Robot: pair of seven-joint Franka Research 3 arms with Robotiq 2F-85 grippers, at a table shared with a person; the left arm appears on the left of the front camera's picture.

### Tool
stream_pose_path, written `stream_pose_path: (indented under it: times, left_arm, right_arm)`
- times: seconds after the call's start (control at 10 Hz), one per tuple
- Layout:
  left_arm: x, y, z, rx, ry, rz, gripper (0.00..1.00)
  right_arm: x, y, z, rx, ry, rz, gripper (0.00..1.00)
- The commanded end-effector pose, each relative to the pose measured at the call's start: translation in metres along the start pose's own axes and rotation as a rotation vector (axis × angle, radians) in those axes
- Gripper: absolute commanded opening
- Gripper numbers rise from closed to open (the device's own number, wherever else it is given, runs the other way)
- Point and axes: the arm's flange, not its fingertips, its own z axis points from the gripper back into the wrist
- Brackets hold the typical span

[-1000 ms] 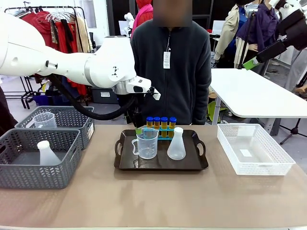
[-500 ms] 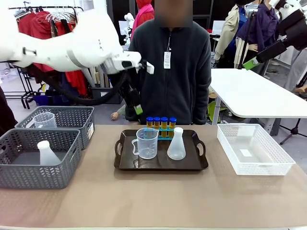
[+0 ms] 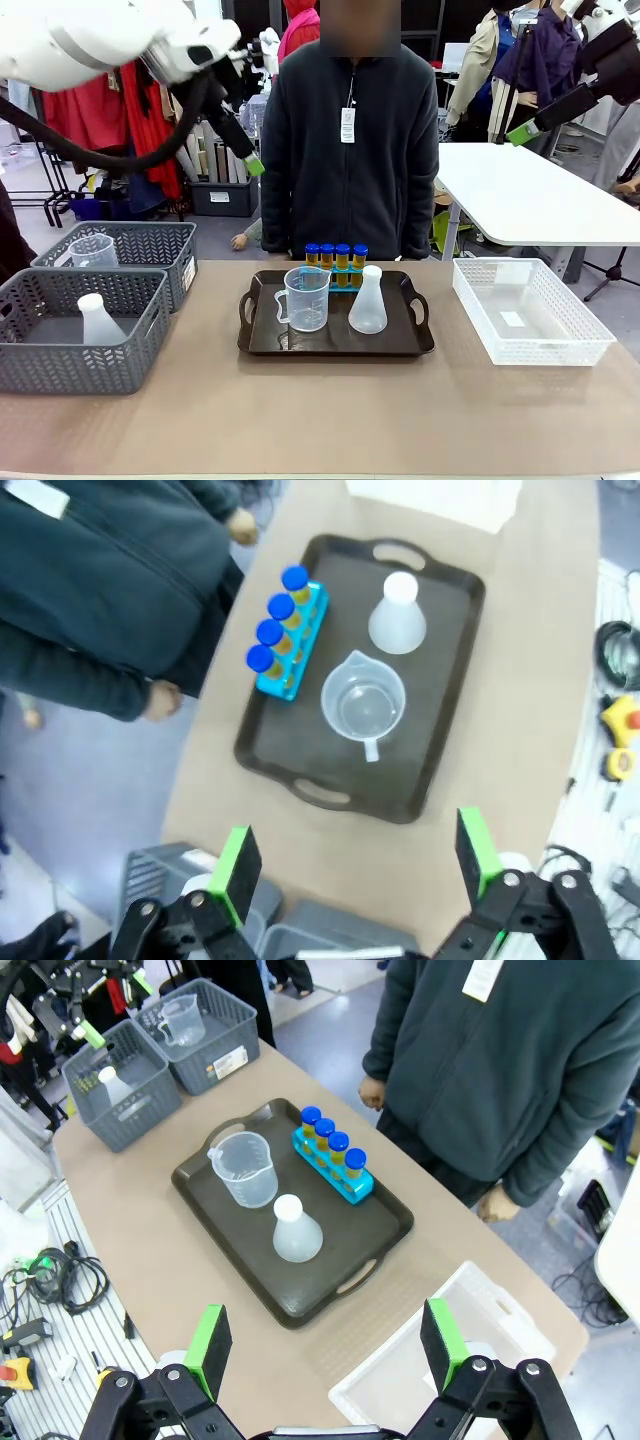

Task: Prepare the laboratory tools.
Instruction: Pick up one Large Measuring Cup and place it on the Handle tray.

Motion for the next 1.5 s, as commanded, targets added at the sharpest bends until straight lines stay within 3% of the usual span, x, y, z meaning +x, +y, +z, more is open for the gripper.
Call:
stream_pose_path:
  times: [0.0, 0.3, 0.9, 1.0, 1.4]
  left_arm:
    - [-0.007, -0.002, 0.017, -0.027, -0.065, -0.052, 1.0]
    - [-0.018, -0.004, 0.043, -0.029, -0.135, -0.051, 1.0]
    - [-0.026, 0.005, 0.05, 0.019, -0.173, -0.002, 1.0]
    - [-0.017, 0.004, 0.05, 0.004, -0.123, -0.021, 1.0]
    - [-0.017, 0.004, 0.05, 0.004, -0.123, -0.021, 1.0]
  right_arm:
    - [0.002, 0.0, 0.0, 0.02, -0.026, 0.002, 1.0]
    - [0.002, 0.0, 0.0, 0.02, -0.026, 0.002, 1.0]
    - [0.002, 0.0, 0.0, 0.02, -0.026, 0.002, 1.0]
    - [0.002, 0.0, 0.0, 0.02, -0.026, 0.002, 1.0]
    - [0.002, 0.0, 0.0, 0.02, -0.026, 0.002, 1.0]
